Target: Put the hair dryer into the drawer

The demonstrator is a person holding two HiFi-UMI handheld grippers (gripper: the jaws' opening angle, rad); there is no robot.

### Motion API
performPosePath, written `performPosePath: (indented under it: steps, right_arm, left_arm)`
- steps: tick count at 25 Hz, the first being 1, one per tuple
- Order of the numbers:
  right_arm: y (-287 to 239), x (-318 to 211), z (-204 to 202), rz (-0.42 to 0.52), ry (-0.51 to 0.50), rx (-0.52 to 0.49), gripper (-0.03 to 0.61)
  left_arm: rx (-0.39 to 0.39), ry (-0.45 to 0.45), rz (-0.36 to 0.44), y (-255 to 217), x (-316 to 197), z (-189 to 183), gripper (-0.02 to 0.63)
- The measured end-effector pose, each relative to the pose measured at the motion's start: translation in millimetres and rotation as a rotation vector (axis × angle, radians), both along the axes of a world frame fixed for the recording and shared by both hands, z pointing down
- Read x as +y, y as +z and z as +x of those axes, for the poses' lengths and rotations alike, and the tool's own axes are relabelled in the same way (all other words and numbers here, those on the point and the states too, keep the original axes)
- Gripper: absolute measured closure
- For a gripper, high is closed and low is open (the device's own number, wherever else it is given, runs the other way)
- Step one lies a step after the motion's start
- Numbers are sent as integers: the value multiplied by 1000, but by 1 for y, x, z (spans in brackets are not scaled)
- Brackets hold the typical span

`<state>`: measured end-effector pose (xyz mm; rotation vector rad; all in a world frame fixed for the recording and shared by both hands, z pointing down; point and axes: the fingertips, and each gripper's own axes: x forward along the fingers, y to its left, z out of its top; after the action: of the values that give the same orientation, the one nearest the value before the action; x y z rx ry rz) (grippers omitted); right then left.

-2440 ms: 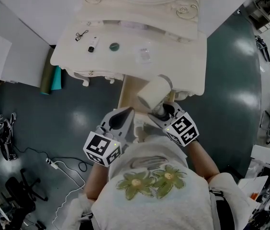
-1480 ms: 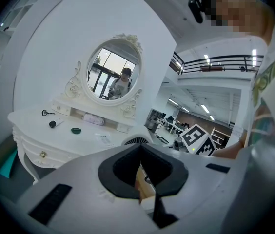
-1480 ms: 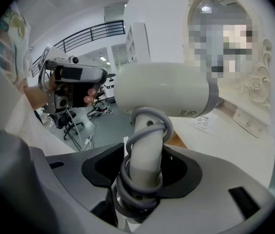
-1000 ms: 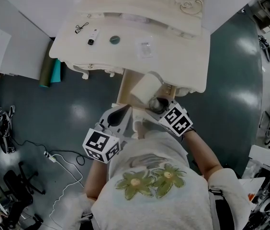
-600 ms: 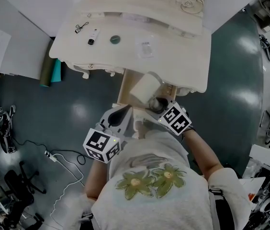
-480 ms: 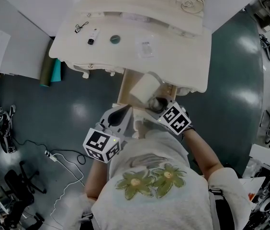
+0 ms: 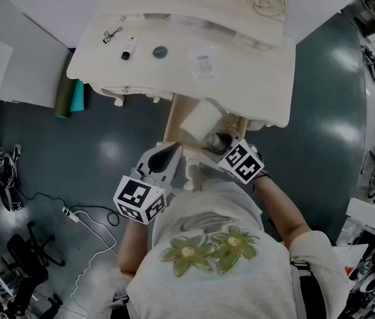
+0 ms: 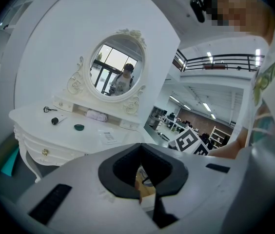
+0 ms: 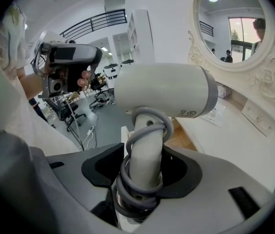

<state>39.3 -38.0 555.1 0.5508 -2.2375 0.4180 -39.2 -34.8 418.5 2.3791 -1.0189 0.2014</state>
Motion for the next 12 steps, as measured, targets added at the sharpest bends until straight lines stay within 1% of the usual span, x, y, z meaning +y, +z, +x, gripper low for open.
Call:
performPosePath:
  steps: [4,12]
  right_arm:
    - [4,1,1,-22,-5,18,360]
    - [16,0,1,-35,-25,48,360]
  left_arm:
    - [0,5,-6,3,-2,1,603]
    - [-4,12,-23,7,-1,2,603]
